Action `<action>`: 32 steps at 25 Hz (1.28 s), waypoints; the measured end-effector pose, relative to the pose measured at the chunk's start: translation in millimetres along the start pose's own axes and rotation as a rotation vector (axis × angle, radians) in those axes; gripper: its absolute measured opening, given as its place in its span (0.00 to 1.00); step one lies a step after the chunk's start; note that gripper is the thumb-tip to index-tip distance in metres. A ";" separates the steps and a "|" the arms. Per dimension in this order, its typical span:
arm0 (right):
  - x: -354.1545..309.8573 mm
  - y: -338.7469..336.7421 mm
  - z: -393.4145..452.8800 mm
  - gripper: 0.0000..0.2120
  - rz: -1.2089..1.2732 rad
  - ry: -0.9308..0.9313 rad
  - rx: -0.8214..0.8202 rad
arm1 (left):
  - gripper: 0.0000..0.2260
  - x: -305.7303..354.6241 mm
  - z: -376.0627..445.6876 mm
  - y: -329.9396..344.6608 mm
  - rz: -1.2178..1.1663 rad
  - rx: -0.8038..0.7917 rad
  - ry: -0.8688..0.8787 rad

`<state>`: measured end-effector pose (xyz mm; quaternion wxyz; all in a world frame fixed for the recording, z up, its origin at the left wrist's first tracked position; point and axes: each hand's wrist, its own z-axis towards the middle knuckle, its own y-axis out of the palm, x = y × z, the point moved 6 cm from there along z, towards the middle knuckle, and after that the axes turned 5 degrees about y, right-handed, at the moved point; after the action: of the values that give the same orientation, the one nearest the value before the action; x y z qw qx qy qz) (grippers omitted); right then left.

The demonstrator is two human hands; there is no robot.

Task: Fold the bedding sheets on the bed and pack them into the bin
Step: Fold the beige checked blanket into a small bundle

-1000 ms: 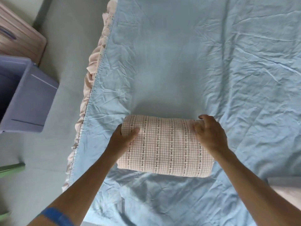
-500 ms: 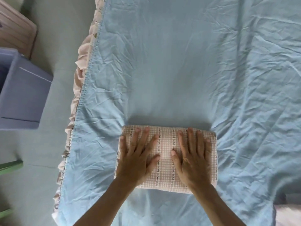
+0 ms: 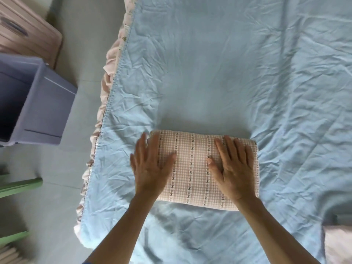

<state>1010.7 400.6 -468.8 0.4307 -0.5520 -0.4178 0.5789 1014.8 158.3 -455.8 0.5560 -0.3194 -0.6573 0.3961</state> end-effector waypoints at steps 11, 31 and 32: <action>-19.6 -9.2 80.5 0.41 0.356 0.220 -1.169 | 0.31 59.8 -122.2 72.7 -1.712 -0.107 -0.918; -274.4 -204.8 -51.7 0.36 1.373 0.393 -1.251 | 0.27 -36.2 -133.4 -289.6 -1.452 -0.127 -0.676; -304.3 -206.8 -47.3 0.37 1.360 0.377 -1.222 | 0.25 -51.6 -129.9 -316.6 -1.455 -0.120 -0.655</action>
<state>1071.6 166.7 -187.5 -0.3052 -0.8936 -0.1604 0.2873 1158.3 -17.3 -194.4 0.4354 0.2927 -0.8508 -0.0283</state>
